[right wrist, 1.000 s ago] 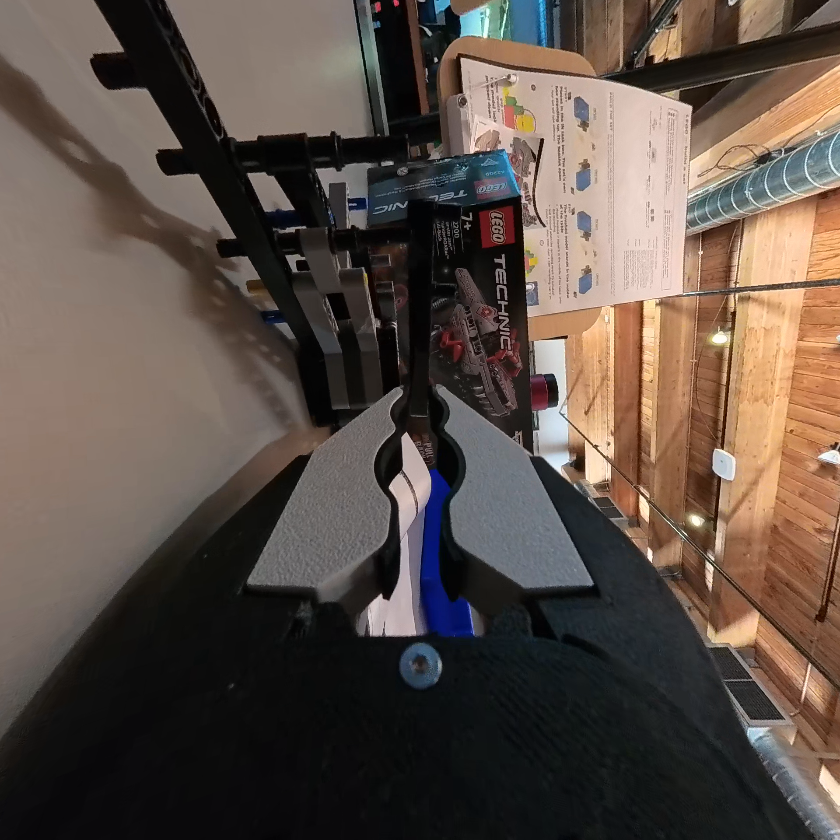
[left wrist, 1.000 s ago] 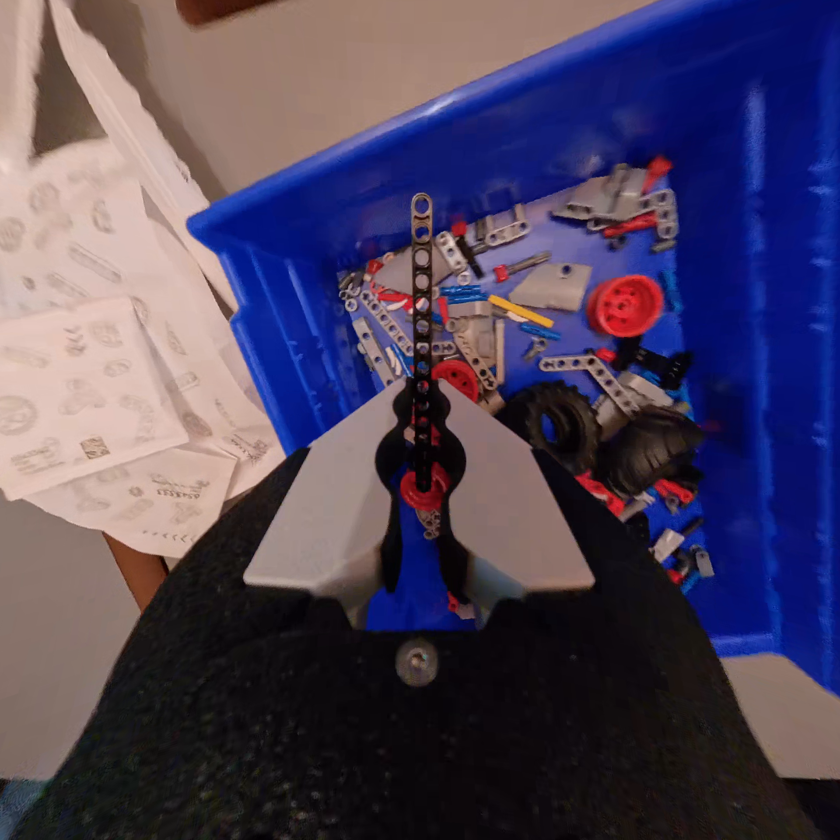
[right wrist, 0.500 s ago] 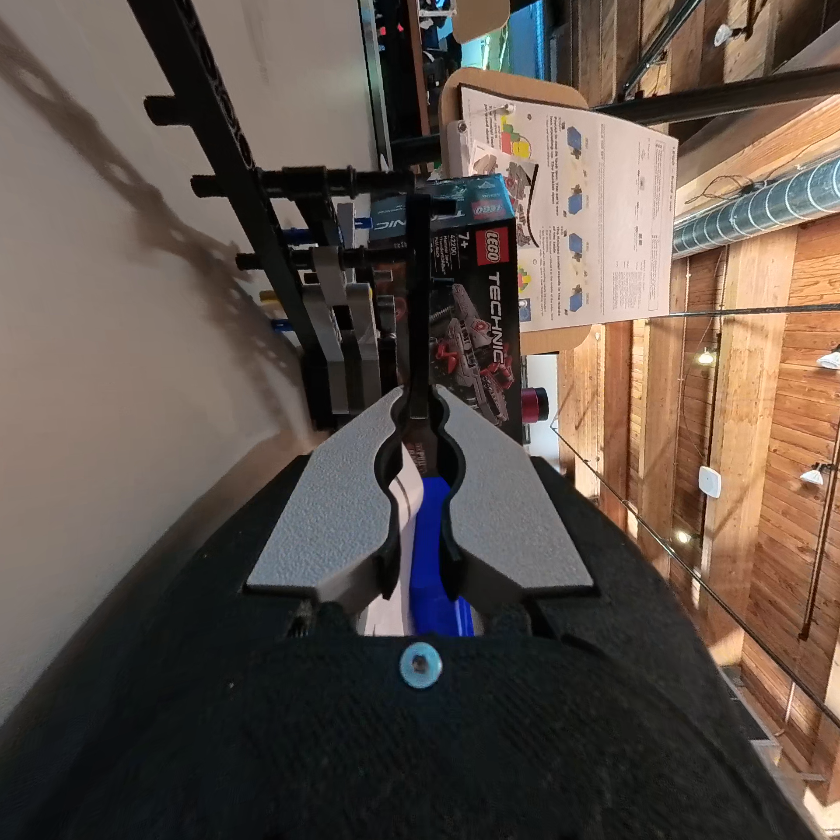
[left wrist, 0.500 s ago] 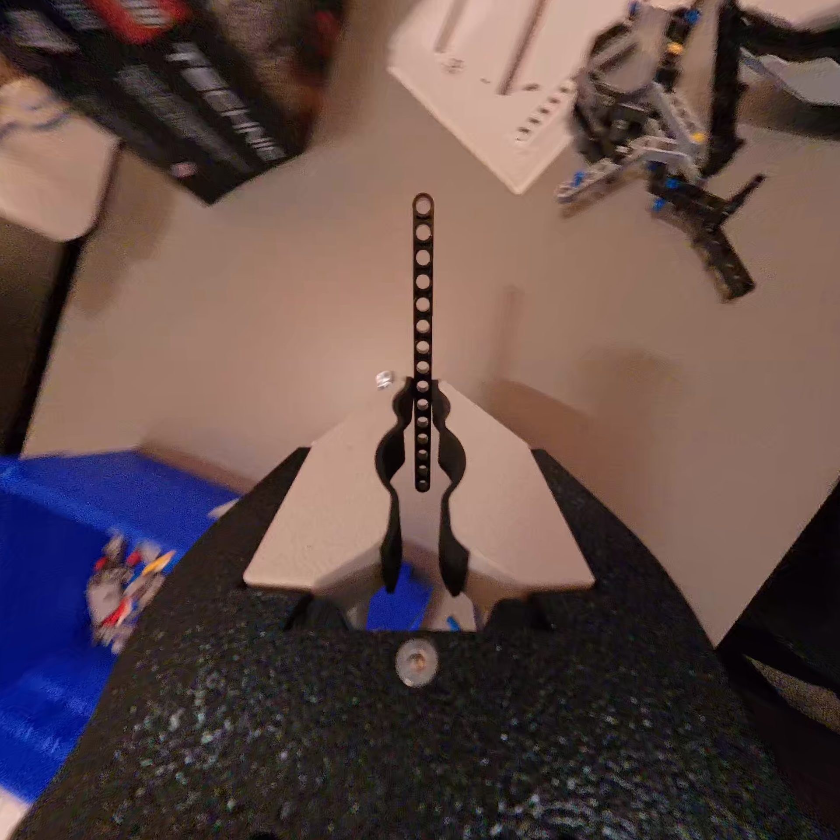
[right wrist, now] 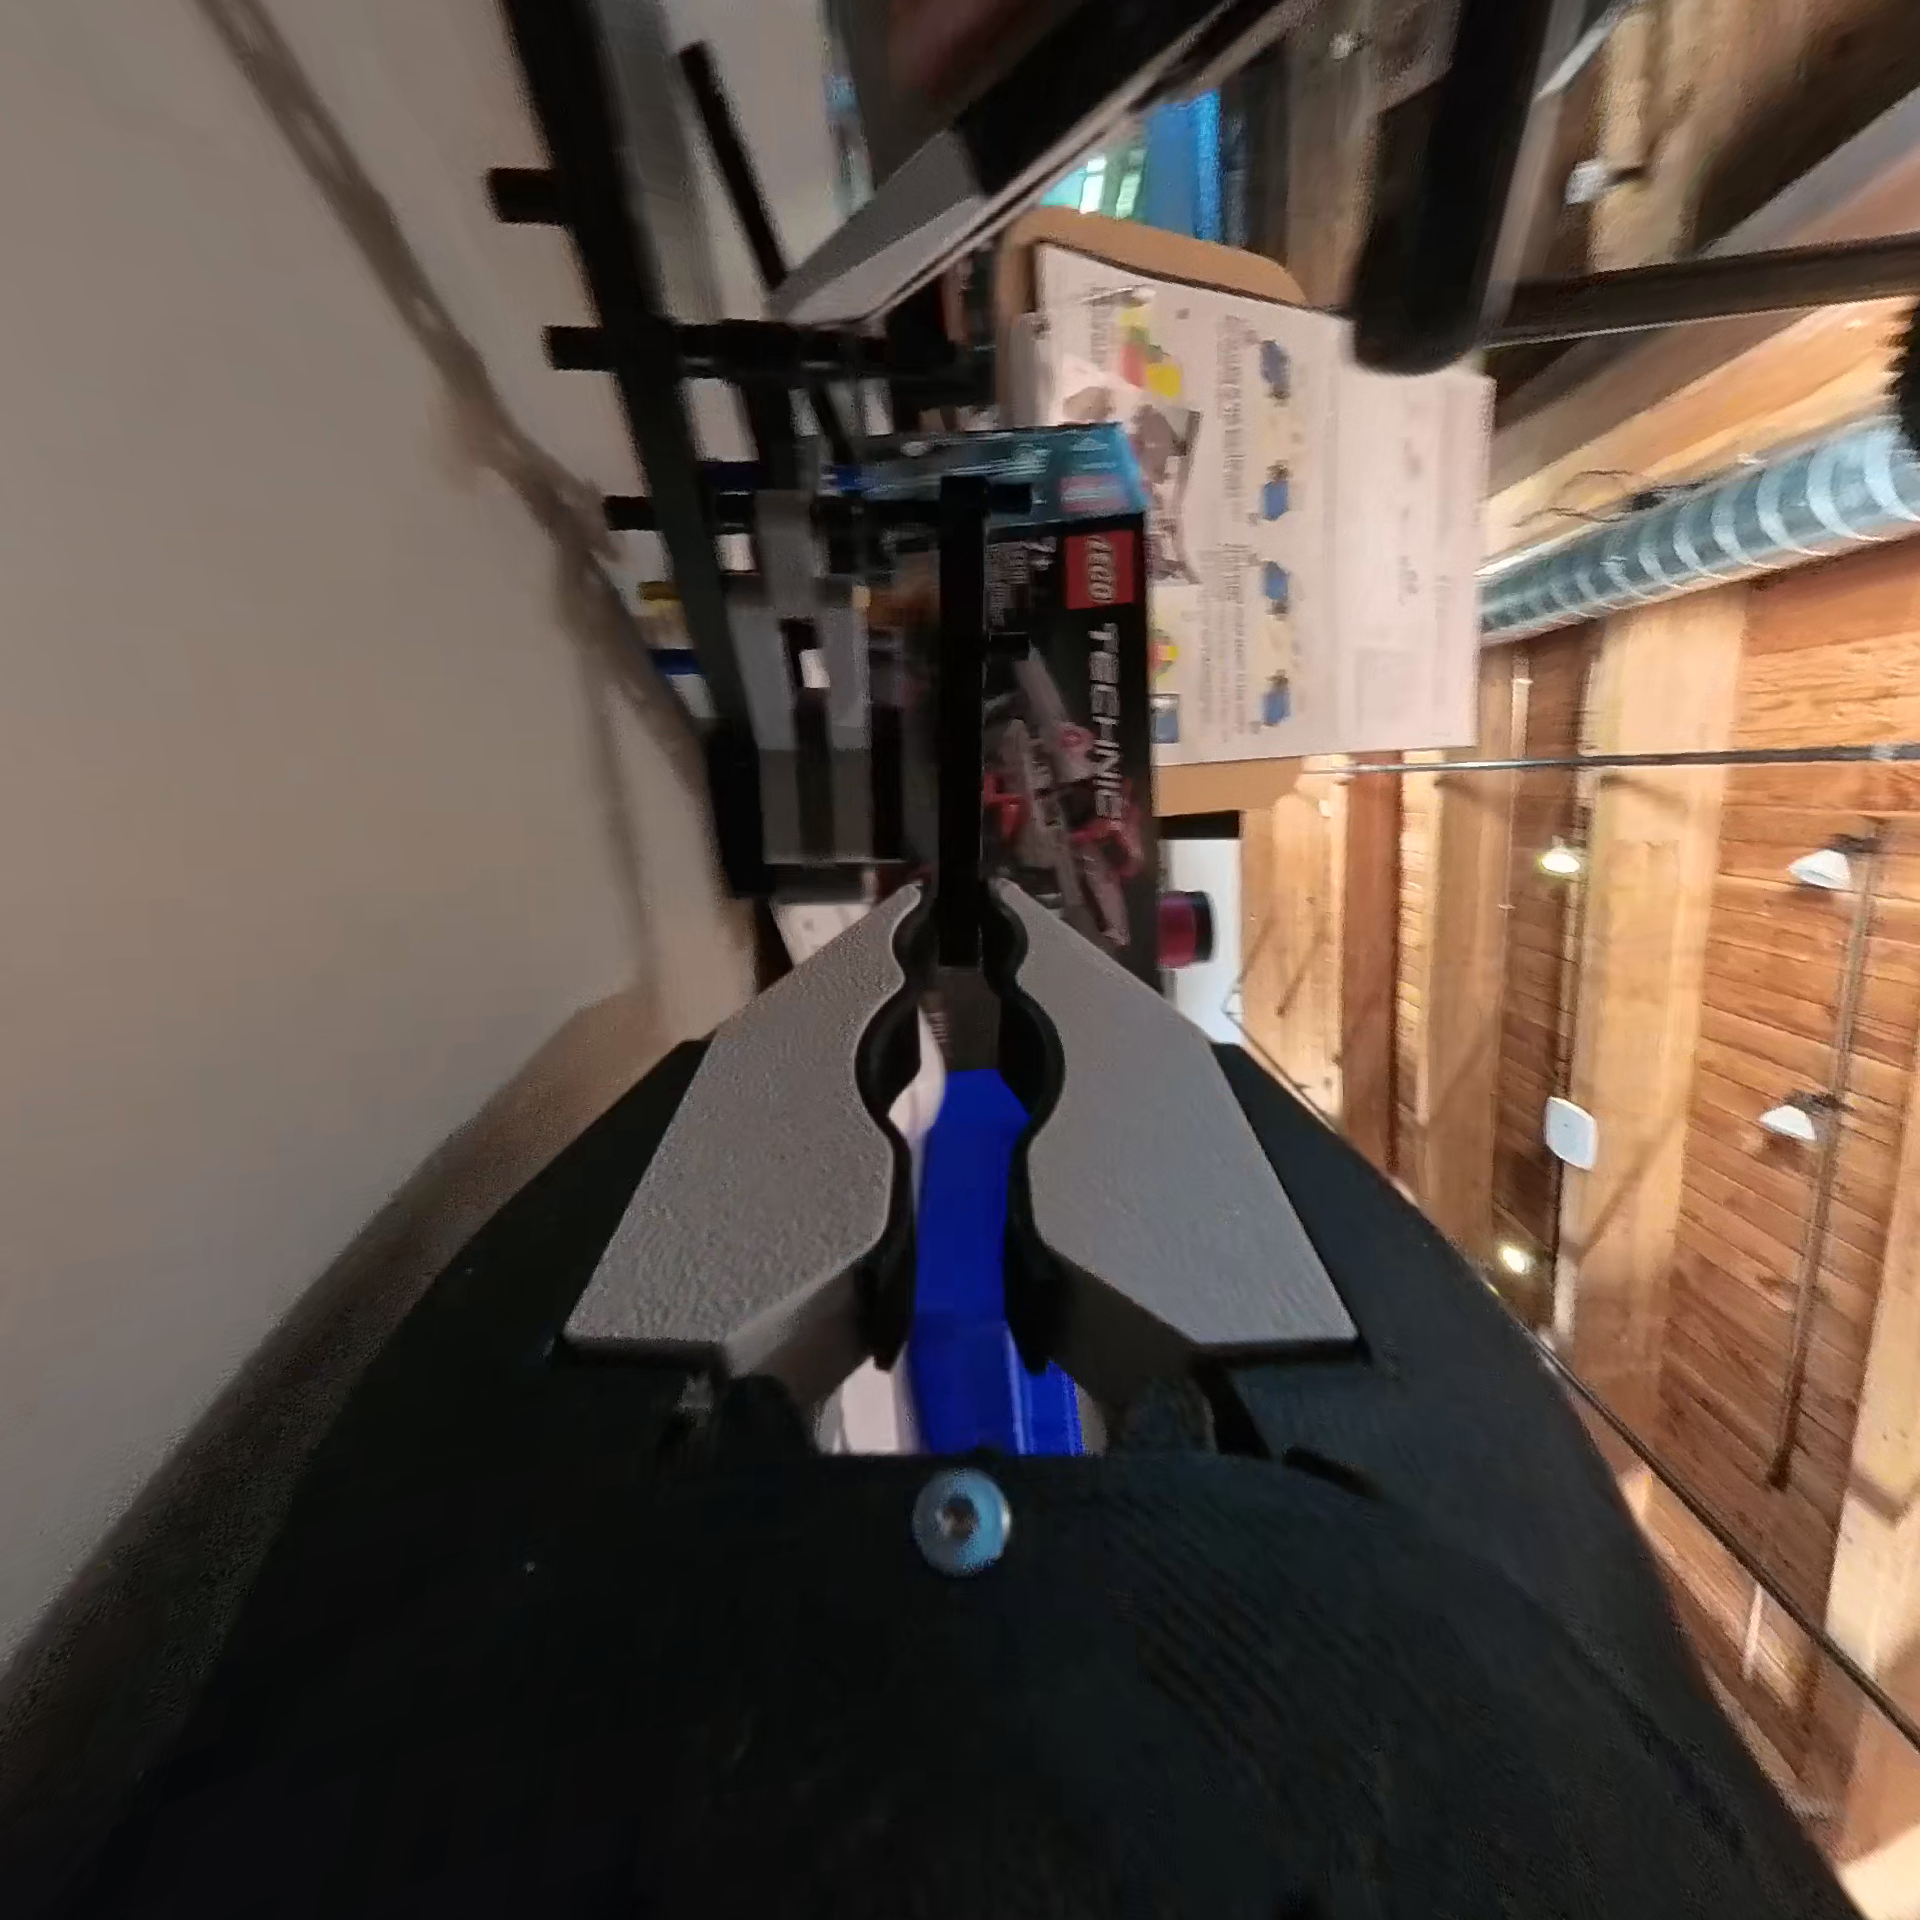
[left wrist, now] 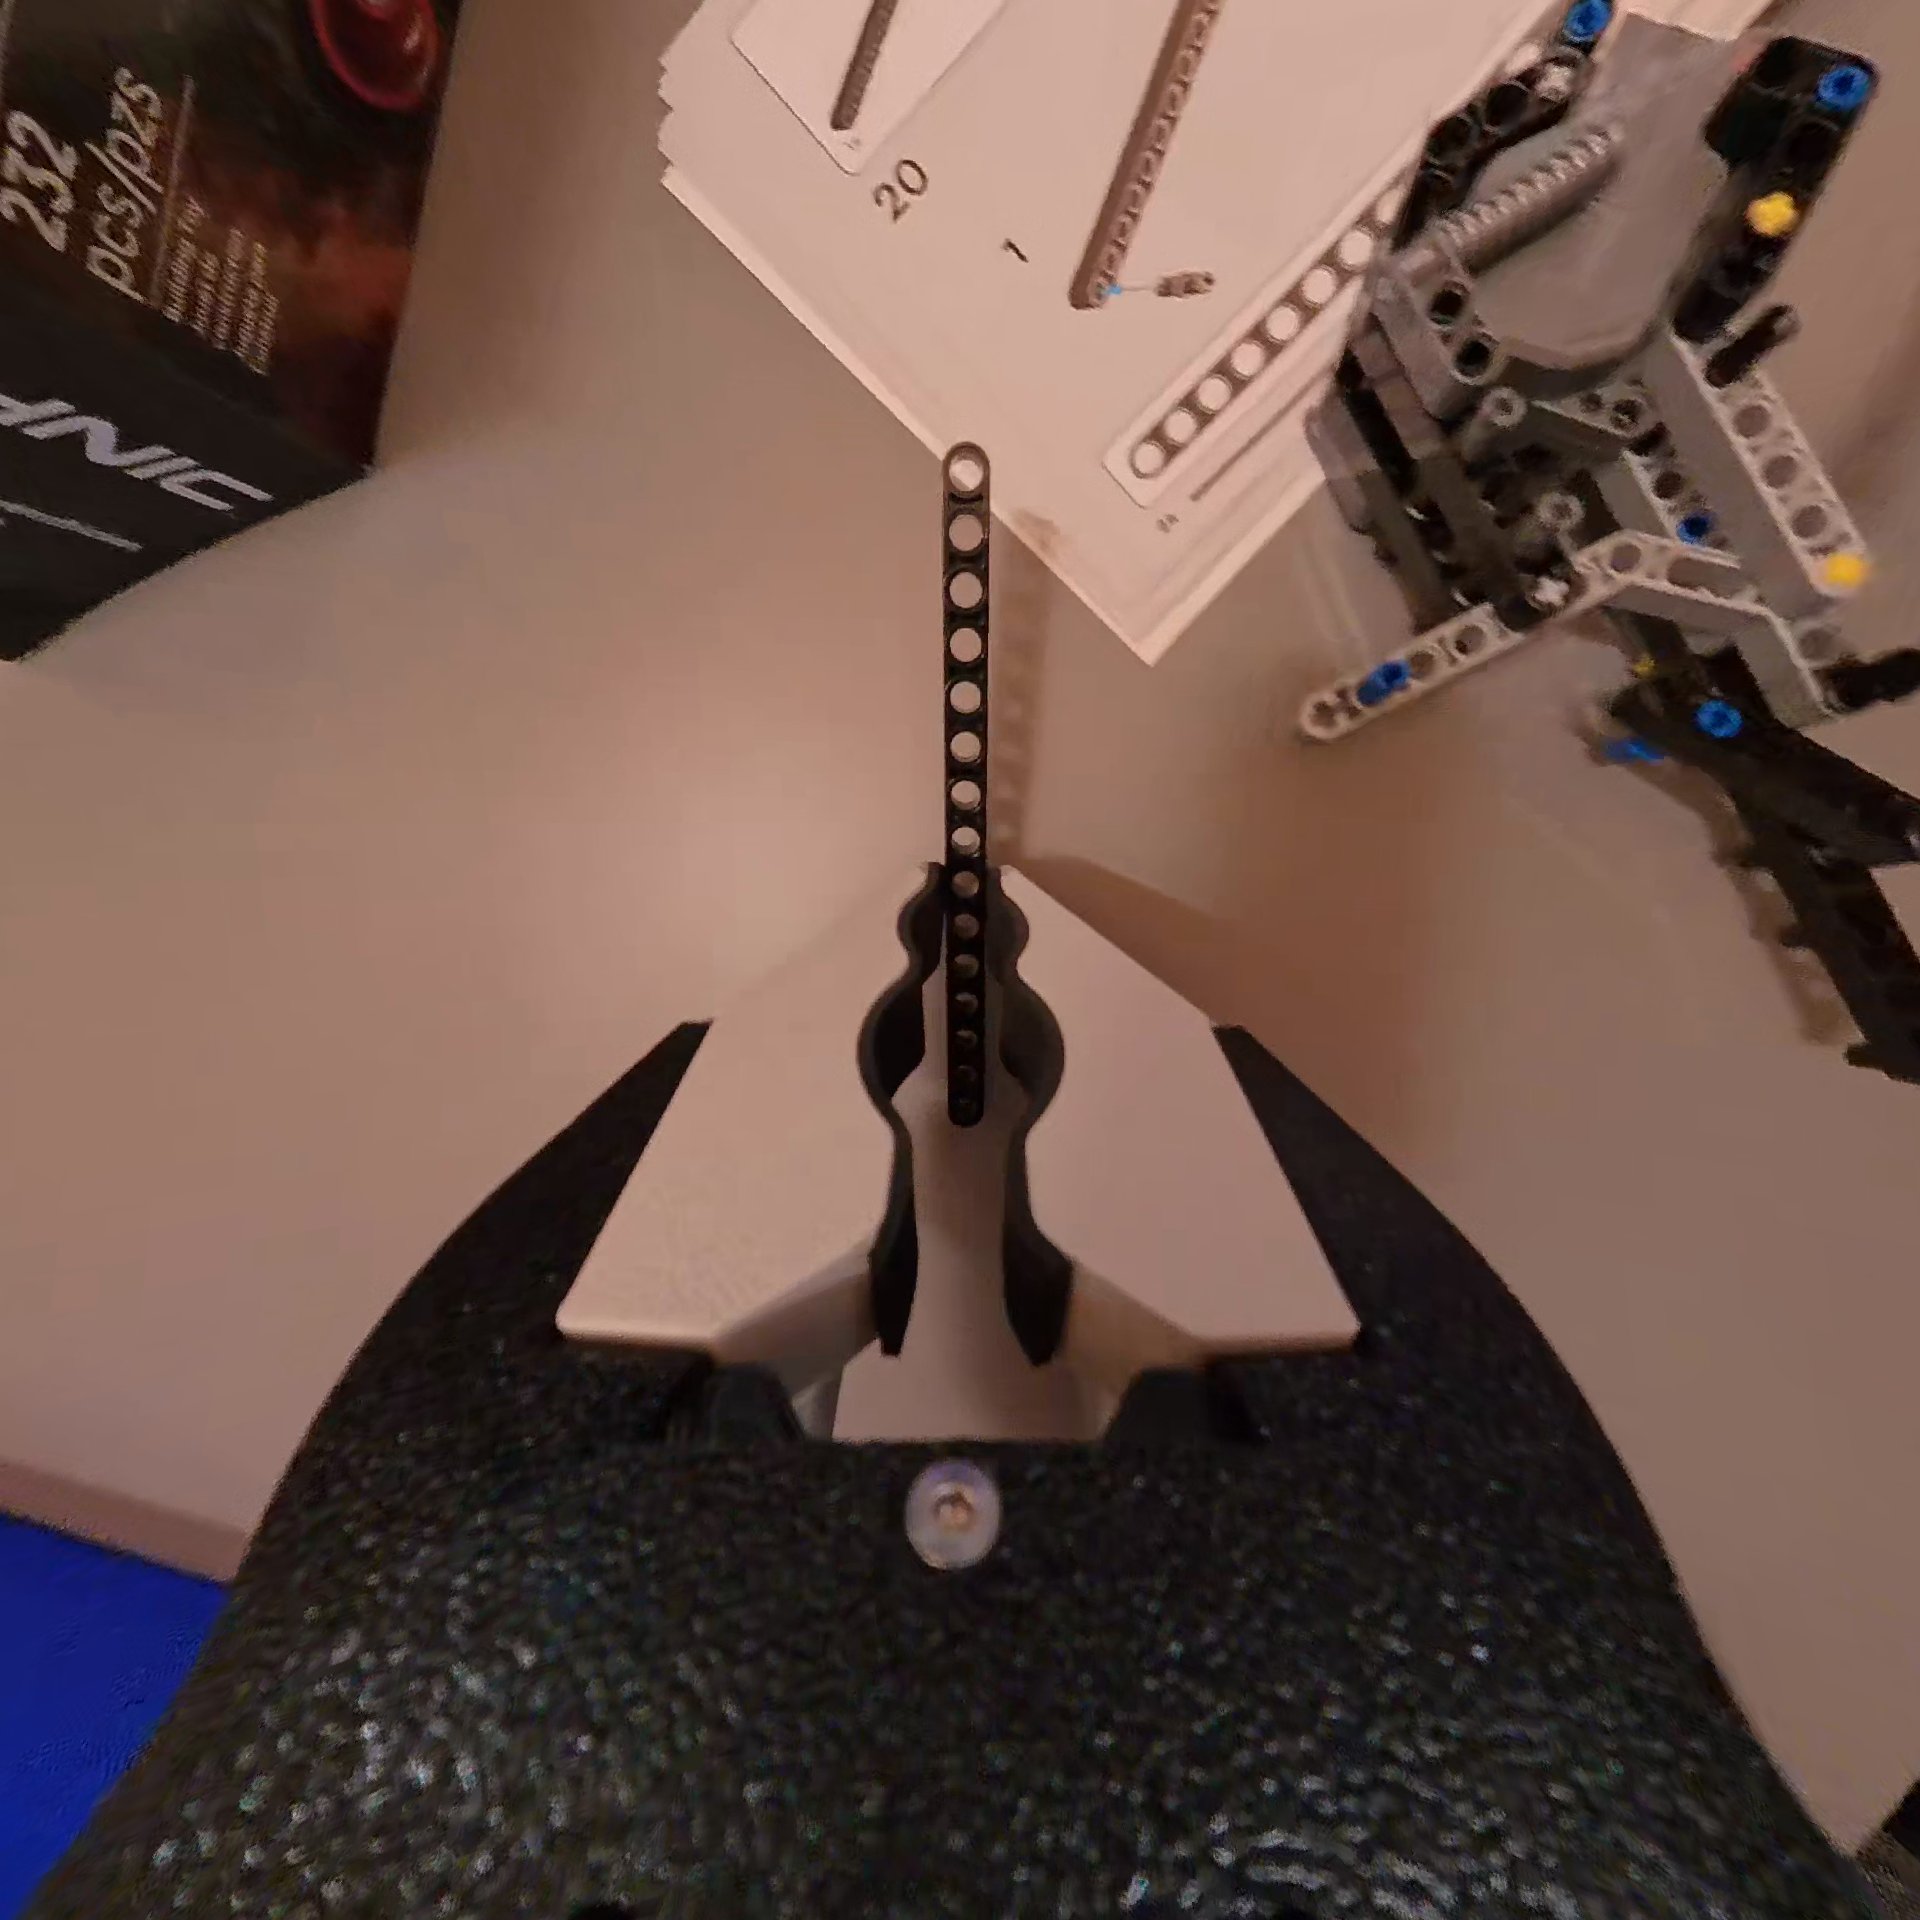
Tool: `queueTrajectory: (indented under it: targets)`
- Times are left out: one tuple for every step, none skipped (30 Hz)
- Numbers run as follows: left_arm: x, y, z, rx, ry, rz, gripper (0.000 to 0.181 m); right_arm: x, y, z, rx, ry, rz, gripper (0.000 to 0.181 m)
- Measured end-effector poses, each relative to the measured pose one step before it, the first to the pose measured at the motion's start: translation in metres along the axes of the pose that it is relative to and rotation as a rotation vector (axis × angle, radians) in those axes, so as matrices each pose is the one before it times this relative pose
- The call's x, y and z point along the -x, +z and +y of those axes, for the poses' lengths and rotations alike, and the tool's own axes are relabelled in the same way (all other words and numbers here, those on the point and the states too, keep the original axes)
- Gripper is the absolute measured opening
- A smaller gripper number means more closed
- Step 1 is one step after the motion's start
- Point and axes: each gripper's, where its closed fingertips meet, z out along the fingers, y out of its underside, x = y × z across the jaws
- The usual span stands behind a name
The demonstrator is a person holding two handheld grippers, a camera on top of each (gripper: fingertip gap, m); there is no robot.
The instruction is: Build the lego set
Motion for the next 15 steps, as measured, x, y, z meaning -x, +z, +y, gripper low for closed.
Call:
queueTrajectory:
  targets:
    - [0.00367, 0.00218, -0.00153, 0.0017, -0.0021, -0.0021, 0.004, -0.00713, -0.00239, 0.00013, -0.0074, 0.0156, 0.0336, 0.005]
    - [0.00298, 0.00252, -0.00001, 0.0105, -0.0038, 0.0028, 0.004, -0.00116, -0.00133, 0.00075, -0.0069, 0.0211, -0.0004, 0.005]
    - [0.00389, 0.00268, 0.00026, 0.0106, -0.0033, -0.0044, 0.004, 0.00536, -0.0005, 0.00163, -0.0046, 0.009, -0.032, 0.005]
    - [0.00513, 0.00253, -0.00032, 0.0041, -0.0016, -0.0147, 0.005, 0.00658, -0.00018, 0.00273, 0.0025, -0.0136, -0.0334, 0.006]
    - [0.00455, 0.00246, -0.00008, 0.0029, -0.0008, -0.0126, 0.005, 0.00192, -0.00037, 0.00296, 0.008, -0.0235, -0.0052, 0.006]
    - [0.00307, 0.0025, -0.00003, 0.001, -0.0044, -0.004, 0.005, -0.00039, -0.00072, 0.0019, 0.0034, -0.012, 0.0043, 0.005]
    - [0.00113, 0.00158, -0.00277, -0.0179, -0.0143, 0.0067, 0.004, 0.00278, -0.00071, 0.00031, -0.0084, 0.0013, -0.0163, 0.005]
    - [-0.00039, 0.0014, -0.00275, -0.0193, -0.0186, 0.0146, 0.005, 0.00501, -0.00048, -0.00063, -0.0153, 0.0013, -0.0284, 0.005]
    - [-0.00182, 0.0011, -0.00235, -0.0185, -0.0181, 0.0201, 0.005, 0.00319, -0.00048, -0.00028, -0.0094, -0.0064, -0.0153, 0.005]
    - [-0.00168, 0.00063, -0.00128, -0.0142, -0.0144, 0.0173, 0.005, 0.00044, -0.00051, 0.0004, -0.002, -0.0074, -0.0011, 0.005]
    - [-0.00086, 0.00013, -0.00076, -0.012, -0.0106, 0.009, 0.005, 0.0029, -0.00032, 0.00018, -0.0052, -0.0026, -0.0157, 0.005]
    - [-0.00065, -0.00017, -0.0002, -0.0104, -0.0086, 0.0062, 0.006, 0.00376, -0.00018, -0.00016, -0.0081, 0.0009, -0.02, 0.005]
    - [-0.00091, -0.00083, -0.00076, -0.0142, -0.0115, 0.0061, 0.01, 0.00031, -0.00056, 0.00053, -0.0042, 0.006, -0.0036, 0.005]
    - [-0.00173, -0.0018, -0.0021, -0.0221, -0.0136, 0.0091, 0.015, 0.00012, -0.00049, 0.00119, -0.0008, 0.003, -0.0012, 0.005]
    - [-0.00222, -0.00322, -0.00427, -0.0358, -0.013, 0.0078, 0.018, -0.00004, -0.00031, 0.0017, 0.0025, 0.004, -0.0008, 0.005]
